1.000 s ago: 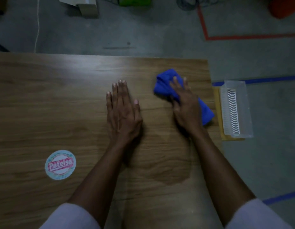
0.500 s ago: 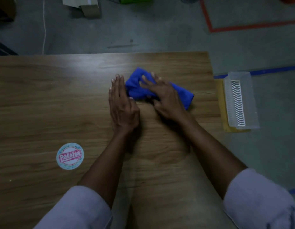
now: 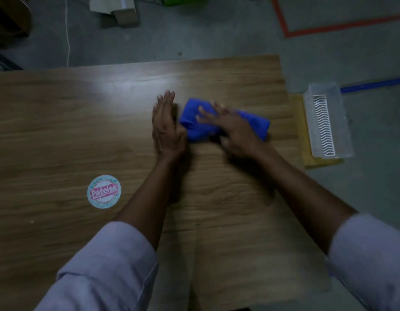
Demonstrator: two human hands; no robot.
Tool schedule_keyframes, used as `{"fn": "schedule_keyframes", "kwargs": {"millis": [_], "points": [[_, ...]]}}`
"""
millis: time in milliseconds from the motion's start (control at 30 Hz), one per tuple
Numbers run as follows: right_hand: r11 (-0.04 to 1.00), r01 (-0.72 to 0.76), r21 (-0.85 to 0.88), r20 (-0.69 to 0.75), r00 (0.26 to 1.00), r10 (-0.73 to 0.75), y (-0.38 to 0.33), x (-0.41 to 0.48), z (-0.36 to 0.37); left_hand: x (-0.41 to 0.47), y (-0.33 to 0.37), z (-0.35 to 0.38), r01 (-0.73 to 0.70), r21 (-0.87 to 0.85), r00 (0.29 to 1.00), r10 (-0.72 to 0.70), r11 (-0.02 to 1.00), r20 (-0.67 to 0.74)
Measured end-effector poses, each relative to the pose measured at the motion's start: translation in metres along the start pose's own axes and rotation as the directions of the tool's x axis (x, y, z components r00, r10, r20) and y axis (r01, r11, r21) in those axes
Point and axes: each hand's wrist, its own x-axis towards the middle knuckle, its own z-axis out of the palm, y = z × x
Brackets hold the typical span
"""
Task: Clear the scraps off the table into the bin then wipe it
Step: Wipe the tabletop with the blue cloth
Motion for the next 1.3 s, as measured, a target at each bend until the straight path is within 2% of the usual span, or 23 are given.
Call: {"fn": "schedule_keyframes", "kwargs": {"millis": [100, 167, 233, 300, 400, 500, 567, 700, 767, 833, 900, 967, 1033, 1100, 1200, 1300], "points": [[0.986, 0.159, 0.043, 0.142, 0.976, -0.163, -0.018, -0.063, 0.014, 0.000, 0.000, -0.005, 0.004, -0.051, 1.000, -0.004, 0.999, -0.004], [0.983, 0.174, 0.061, 0.165, 0.969, -0.182, -0.003, -0.057, 0.002, -0.002, 0.000, -0.007, 0.005, -0.057, 1.000, -0.004, 0.998, 0.004], [0.999, 0.040, 0.033, 0.068, 0.997, -0.042, 0.016, -0.022, -0.014, -0.004, -0.001, -0.007, -0.001, -0.042, 0.999, 0.002, 0.999, 0.032], [0.993, -0.118, 0.010, -0.041, 0.992, 0.119, 0.029, 0.016, -0.027, -0.006, -0.003, -0.007, -0.036, 0.010, 0.997, 0.035, 0.999, 0.062], [0.975, -0.219, -0.029, -0.090, 0.972, 0.215, 0.025, 0.035, -0.016, -0.016, -0.005, -0.012, -0.100, 0.147, 0.982, 0.074, 0.984, 0.171], [0.992, -0.128, -0.001, -0.085, 0.988, 0.128, -0.011, -0.011, 0.018, -0.026, -0.004, -0.021, -0.183, 0.293, 0.950, 0.093, 0.938, 0.297], [0.996, -0.057, 0.075, -0.027, 0.998, 0.059, -0.046, -0.070, 0.043, -0.026, -0.003, -0.025, -0.207, 0.353, 0.929, 0.071, 0.913, 0.362], [0.984, 0.109, 0.140, 0.126, 0.984, -0.127, -0.069, -0.147, 0.051, -0.040, -0.004, -0.031, -0.225, 0.454, 0.931, 0.052, 0.862, 0.362], [0.990, 0.051, 0.133, 0.106, 0.992, -0.066, -0.049, -0.129, 0.036, -0.063, -0.002, -0.036, -0.204, 0.482, 0.939, 0.031, 0.852, 0.343], [0.994, -0.071, 0.077, -0.010, 0.997, 0.072, -0.028, -0.093, 0.020, -0.094, 0.000, -0.039, -0.190, 0.506, 0.956, 0.042, 0.841, 0.290], [0.979, -0.202, 0.027, -0.072, 0.977, 0.203, -0.018, -0.064, 0.008, -0.125, -0.001, -0.041, -0.185, 0.525, 0.969, 0.066, 0.830, 0.237], [0.964, -0.267, 0.005, -0.120, 0.957, 0.265, -0.022, -0.055, 0.011, -0.154, -0.003, -0.044, -0.174, 0.526, 0.976, 0.075, 0.833, 0.205], [0.971, -0.240, -0.015, -0.159, 0.959, 0.235, -0.038, -0.070, 0.028, -0.182, -0.003, -0.048, -0.155, 0.517, 0.981, 0.070, 0.842, 0.180], [0.988, -0.157, -0.004, -0.136, 0.979, 0.155, -0.063, -0.109, 0.052, -0.207, -0.001, -0.055, -0.145, 0.509, 0.983, 0.067, 0.849, 0.169], [0.996, -0.035, 0.082, 0.006, 0.999, 0.035, -0.108, -0.192, 0.086, -0.237, -0.002, -0.065, -0.151, 0.469, 0.979, 0.065, 0.870, 0.195], [0.986, 0.143, 0.091, 0.161, 0.975, -0.156, -0.129, -0.257, 0.093, -0.263, -0.004, -0.074, -0.158, 0.500, 0.982, 0.081, 0.852, 0.172]]}}
